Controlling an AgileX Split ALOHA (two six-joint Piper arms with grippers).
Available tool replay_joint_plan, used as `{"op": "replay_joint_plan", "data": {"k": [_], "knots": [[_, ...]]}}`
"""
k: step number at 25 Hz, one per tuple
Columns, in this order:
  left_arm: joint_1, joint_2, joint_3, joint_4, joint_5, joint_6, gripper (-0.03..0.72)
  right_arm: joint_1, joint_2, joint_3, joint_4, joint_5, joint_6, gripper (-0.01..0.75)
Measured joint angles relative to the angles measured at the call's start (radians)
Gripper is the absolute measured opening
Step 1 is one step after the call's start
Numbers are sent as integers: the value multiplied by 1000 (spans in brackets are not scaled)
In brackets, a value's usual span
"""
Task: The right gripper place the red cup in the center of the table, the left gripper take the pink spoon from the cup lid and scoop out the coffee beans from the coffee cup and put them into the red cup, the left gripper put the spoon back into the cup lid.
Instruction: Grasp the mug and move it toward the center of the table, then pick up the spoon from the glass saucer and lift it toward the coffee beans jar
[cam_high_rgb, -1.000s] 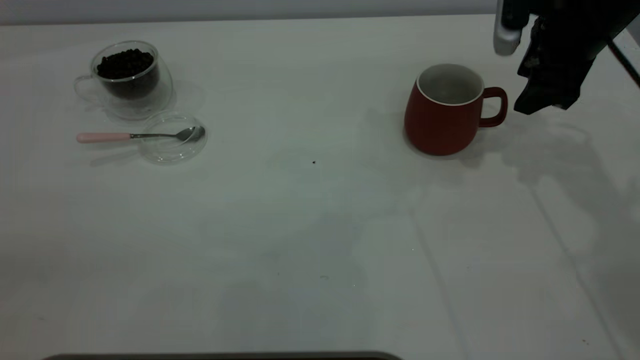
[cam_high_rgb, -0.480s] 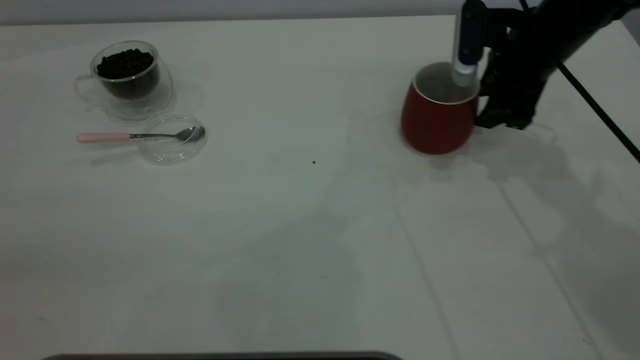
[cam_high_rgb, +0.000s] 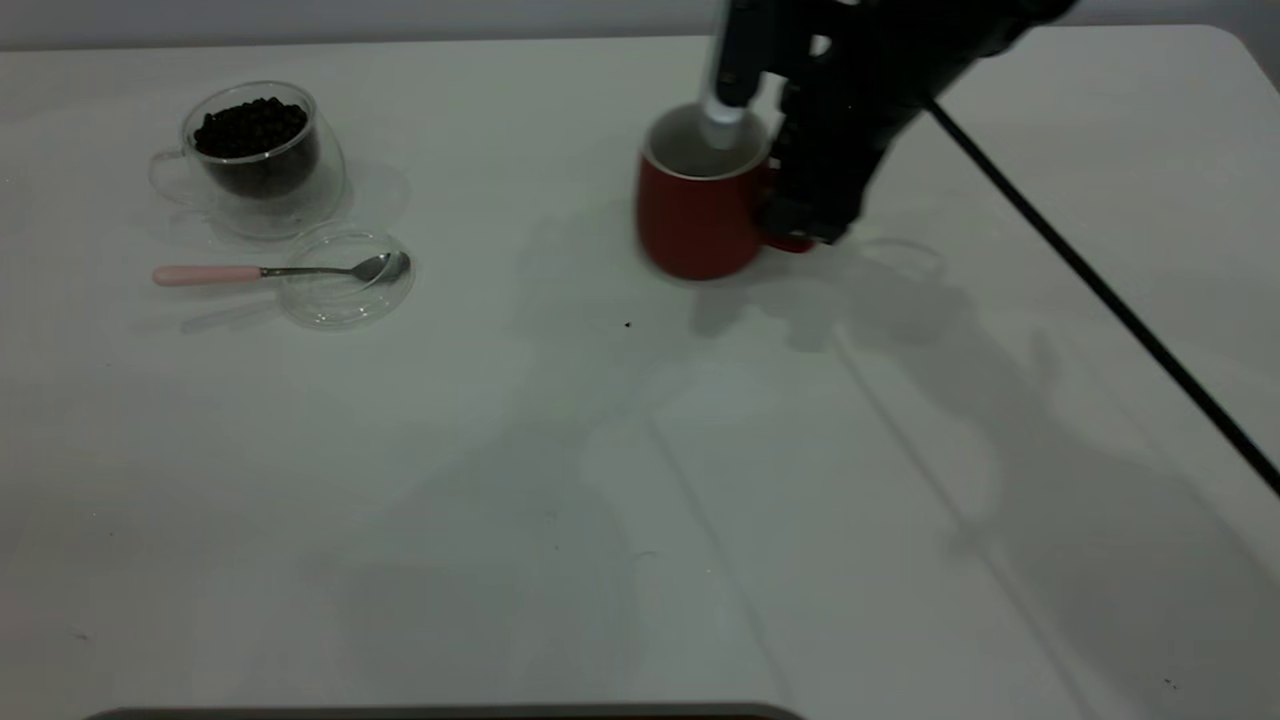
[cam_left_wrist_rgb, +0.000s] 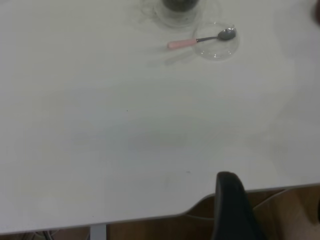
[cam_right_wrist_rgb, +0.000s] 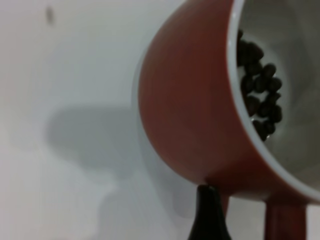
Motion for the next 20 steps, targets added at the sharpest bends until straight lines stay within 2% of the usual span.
{"op": "replay_joint_plan", "data": {"k": [7, 14, 17, 20], "knots": [[0, 0, 0, 0, 0, 0, 465, 79, 13, -50, 26, 28, -2, 582], [0, 0, 0, 0, 0, 0, 465, 65, -18, -50, 24, 163, 32, 582], [0, 0, 0, 0, 0, 1, 465, 34, -96, -50, 23, 308, 193, 582], [0, 0, 0, 0, 0, 1, 465, 10, -212, -50, 4, 585, 509, 582]]}}
